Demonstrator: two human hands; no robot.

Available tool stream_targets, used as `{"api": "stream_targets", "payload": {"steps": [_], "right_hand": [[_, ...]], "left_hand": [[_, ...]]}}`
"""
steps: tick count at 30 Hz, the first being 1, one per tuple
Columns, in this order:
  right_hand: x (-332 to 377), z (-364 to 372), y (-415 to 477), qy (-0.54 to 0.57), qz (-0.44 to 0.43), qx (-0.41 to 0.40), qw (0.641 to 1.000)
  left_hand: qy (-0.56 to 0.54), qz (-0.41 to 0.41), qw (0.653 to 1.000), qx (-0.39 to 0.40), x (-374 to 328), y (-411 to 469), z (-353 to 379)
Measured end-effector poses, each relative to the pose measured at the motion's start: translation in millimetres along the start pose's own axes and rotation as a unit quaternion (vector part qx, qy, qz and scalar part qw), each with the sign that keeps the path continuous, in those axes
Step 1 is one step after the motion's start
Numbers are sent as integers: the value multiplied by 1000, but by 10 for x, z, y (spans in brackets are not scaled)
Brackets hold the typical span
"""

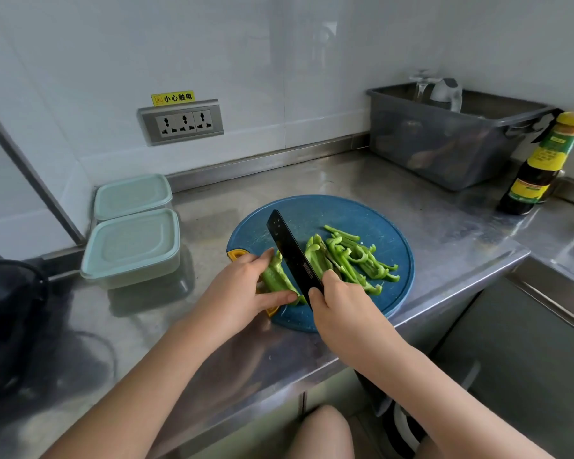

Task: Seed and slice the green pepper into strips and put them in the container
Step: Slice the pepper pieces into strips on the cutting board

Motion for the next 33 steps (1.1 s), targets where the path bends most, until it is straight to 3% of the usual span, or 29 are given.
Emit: {"api": "stream_targets", "payload": {"steps": [13, 25, 33], "right_hand": [[20, 147, -101, -19, 20, 0, 1000], [-24, 177, -91, -26, -4, -13, 1000], [34, 148, -33, -38, 5, 16, 999]], "left_hand": [[95, -24, 995, -16, 24, 11, 37], [104, 23, 994, -36, -52, -5, 6], [31, 15, 999, -9, -3, 10, -3]]}}
Point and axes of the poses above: each hand's wrist, its own y-axis towards the middle knuckle, its own z-axis out of the palm, x = y × z, the point moved 1 cm from there along y, towards the middle knuckle, and after that the axes turned 10 degrees about x, right-handed, at the moved point
